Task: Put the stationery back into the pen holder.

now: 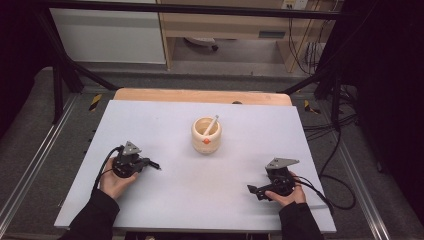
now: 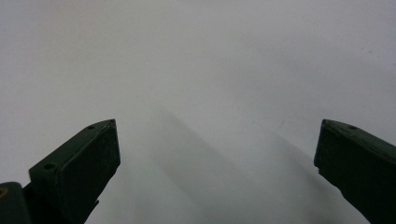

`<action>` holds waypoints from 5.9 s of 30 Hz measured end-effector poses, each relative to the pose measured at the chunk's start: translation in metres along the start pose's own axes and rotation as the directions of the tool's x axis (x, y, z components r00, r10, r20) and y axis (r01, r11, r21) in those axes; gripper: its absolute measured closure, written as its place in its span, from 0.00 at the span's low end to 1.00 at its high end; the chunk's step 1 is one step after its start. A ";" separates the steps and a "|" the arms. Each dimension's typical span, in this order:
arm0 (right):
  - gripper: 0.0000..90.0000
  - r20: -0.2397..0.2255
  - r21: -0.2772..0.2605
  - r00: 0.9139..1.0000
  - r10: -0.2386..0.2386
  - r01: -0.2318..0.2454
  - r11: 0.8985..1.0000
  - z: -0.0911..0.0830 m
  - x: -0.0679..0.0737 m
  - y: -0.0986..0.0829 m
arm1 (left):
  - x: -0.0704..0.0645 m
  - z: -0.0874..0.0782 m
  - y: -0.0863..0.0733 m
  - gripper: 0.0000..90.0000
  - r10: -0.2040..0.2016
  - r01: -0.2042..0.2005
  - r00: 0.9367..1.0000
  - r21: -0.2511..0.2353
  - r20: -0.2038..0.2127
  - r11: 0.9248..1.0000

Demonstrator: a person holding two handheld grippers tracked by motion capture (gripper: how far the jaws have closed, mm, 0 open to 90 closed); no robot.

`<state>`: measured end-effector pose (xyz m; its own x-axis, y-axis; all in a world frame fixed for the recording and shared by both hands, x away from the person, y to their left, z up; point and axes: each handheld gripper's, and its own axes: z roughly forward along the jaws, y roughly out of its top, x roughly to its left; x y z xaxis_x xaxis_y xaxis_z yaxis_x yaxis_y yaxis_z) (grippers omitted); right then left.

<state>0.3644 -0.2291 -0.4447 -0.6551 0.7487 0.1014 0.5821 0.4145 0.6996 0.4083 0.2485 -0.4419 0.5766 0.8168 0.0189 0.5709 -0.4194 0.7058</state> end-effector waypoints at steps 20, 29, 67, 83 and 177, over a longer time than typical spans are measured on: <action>0.01 0.000 0.004 1.000 0.002 -0.002 1.000 -0.001 0.000 0.000 | -0.006 0.018 0.010 1.00 0.019 -0.021 0.999 -0.044 -0.041 0.999; 0.01 0.000 0.003 1.000 0.002 -0.002 1.000 -0.001 0.000 0.000 | -0.007 0.023 0.017 1.00 0.047 -0.050 0.997 -0.045 -0.055 0.998; 0.02 -0.003 0.006 1.000 -0.002 0.002 1.000 0.001 0.000 0.000 | 0.055 0.017 0.018 1.00 0.021 -0.013 0.994 0.072 -0.107 0.997; 0.02 0.000 0.004 1.000 -0.002 0.002 1.000 0.000 0.000 0.000 | 0.042 -0.008 0.006 1.00 0.077 -0.071 0.994 0.079 -0.074 0.994; 0.02 0.000 0.015 1.000 -0.017 0.017 1.000 0.001 -0.001 0.000 | 0.069 0.014 0.033 0.79 0.227 -0.256 0.961 0.206 0.156 0.944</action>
<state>0.3650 -0.2295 -0.4455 -0.6650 0.7415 0.0894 0.5778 0.4349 0.6907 0.4755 0.2857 -0.4274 0.7751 0.6282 0.0678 0.5120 -0.6872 0.5154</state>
